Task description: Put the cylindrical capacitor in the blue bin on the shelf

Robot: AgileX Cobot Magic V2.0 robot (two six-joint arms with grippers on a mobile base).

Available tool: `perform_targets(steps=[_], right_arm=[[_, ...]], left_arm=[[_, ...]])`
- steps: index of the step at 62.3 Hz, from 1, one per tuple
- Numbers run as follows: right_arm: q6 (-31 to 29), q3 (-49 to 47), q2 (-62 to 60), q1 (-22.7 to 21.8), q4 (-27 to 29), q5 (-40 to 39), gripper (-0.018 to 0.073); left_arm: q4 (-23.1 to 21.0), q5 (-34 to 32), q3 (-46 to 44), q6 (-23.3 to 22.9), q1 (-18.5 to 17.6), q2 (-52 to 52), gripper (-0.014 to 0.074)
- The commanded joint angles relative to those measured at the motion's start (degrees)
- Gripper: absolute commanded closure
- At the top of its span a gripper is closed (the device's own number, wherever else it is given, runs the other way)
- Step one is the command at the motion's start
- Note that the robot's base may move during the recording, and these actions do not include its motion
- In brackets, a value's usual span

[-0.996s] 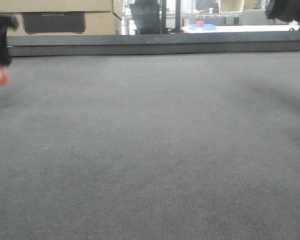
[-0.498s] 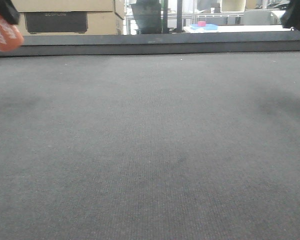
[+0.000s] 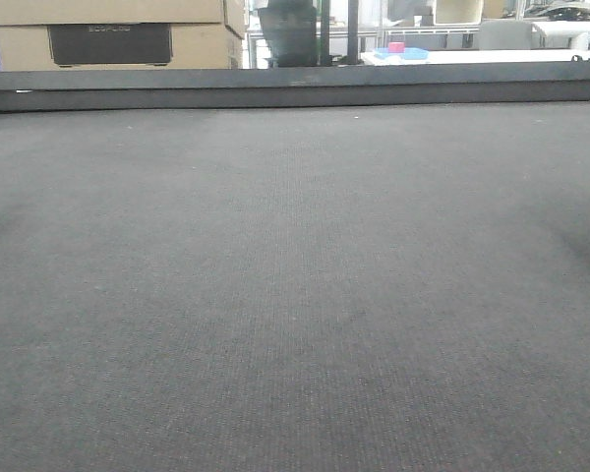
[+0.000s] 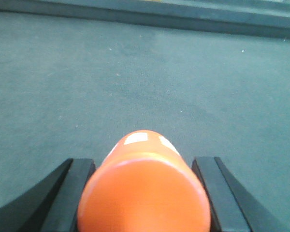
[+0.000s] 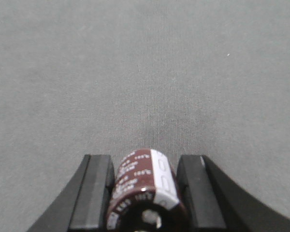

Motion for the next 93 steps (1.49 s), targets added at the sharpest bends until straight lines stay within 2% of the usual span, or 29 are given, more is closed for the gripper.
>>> perform_targets(steps=[1,13,25,40,55,66,76,93], right_arm=[[-0.35,1.43,-4.55,0.02,-0.52,-2.03,0.0722],[-0.35,5.12,-13.61,0.02,-0.52,-1.36,0.0722],[-0.35,5.35,-22.19,0.02,-0.52,1.40,0.0722],[-0.35,5.35,-29.85,0.02,-0.52,1.85,0.0722],[-0.35,5.35,-33.58,0.02,-0.52,1.22,0.0722],[-0.35,5.35,-33.72,0.02,-0.63,-2.37,0.0722],[-0.35,5.35,-33.72,0.02,-6.35,-6.03,0.0722],[-0.35,5.35,-33.72,0.02,-6.48,-6.04,0.0722]], left_arm=[[-0.21,-1.52,2.73,0.19,0.54,-5.22,0.0707],[0.41,-1.29,8.78,0.19,2.52,-15.52,0.0707],[0.41,-1.14,10.39,0.19,4.79,-24.44,0.0707],[0.41,-1.24,10.39,0.19,4.79,-31.01,0.0707],[0.41,-1.24,10.39,0.19,4.79,-33.39,0.0707],[0.41,-1.24,10.39,0.19,4.79,-33.49,0.0707],[0.41,-1.24,10.39,0.19,4.79,-33.49,0.0707],[0.41,-1.24,10.39,0.19,4.79,-33.49,0.0707]])
